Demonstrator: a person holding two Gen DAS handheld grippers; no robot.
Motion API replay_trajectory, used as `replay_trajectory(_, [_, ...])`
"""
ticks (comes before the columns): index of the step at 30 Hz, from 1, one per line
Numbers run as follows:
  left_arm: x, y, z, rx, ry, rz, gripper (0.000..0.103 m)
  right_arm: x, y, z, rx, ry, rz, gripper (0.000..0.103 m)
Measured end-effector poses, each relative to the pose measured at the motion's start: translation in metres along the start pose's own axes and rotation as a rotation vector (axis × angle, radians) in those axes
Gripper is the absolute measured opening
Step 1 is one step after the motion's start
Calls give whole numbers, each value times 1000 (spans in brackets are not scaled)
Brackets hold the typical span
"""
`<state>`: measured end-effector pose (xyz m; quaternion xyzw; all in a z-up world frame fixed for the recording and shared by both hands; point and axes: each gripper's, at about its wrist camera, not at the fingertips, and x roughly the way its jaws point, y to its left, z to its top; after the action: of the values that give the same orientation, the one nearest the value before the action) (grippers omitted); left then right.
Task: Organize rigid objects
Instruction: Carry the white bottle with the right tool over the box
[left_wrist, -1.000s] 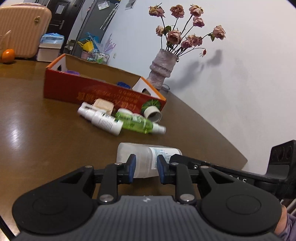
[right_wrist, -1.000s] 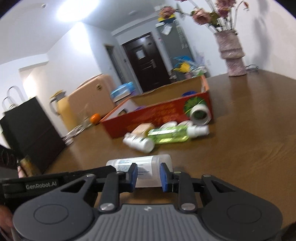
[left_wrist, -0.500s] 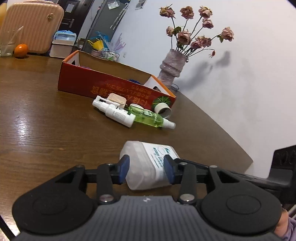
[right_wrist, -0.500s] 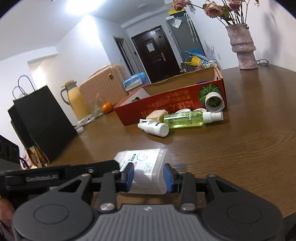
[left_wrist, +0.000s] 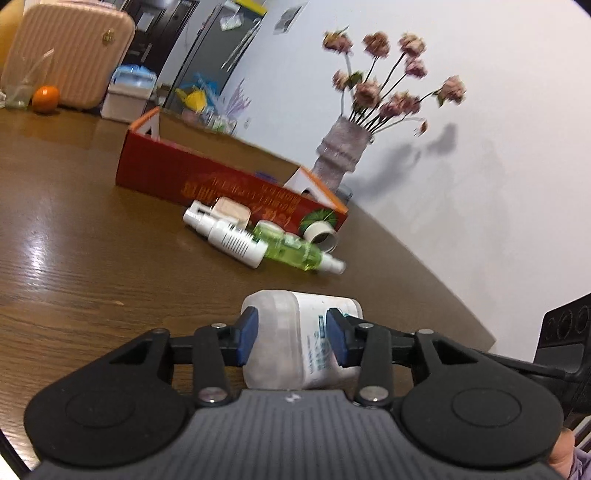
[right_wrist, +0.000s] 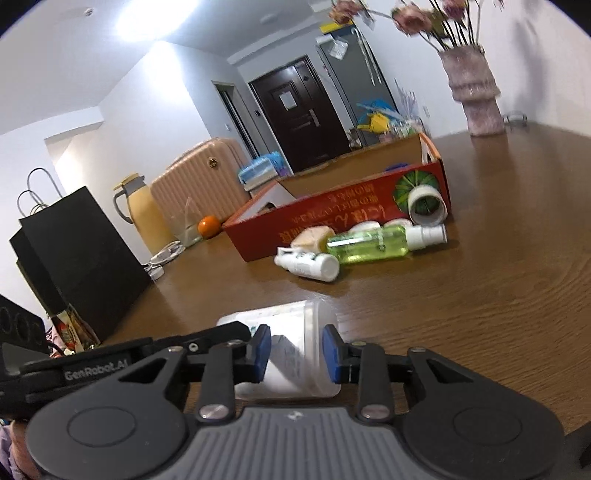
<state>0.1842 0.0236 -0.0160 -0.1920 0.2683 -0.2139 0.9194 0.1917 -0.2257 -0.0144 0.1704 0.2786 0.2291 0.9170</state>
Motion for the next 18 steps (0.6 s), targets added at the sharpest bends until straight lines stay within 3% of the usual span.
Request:
replay_trajectory(8, [-25,-9,15,36,-100,-29,37,-23,25,10,-66,-102,13,29])
replay_trajectory(13, [-7,-9,38,44,-134,-21,37,-12,26,31,-86,-132,4,29])
replay_trajectory(18, [23,-8,80,90,-166,-16,37,16,15,72,-90,-156,11,29])
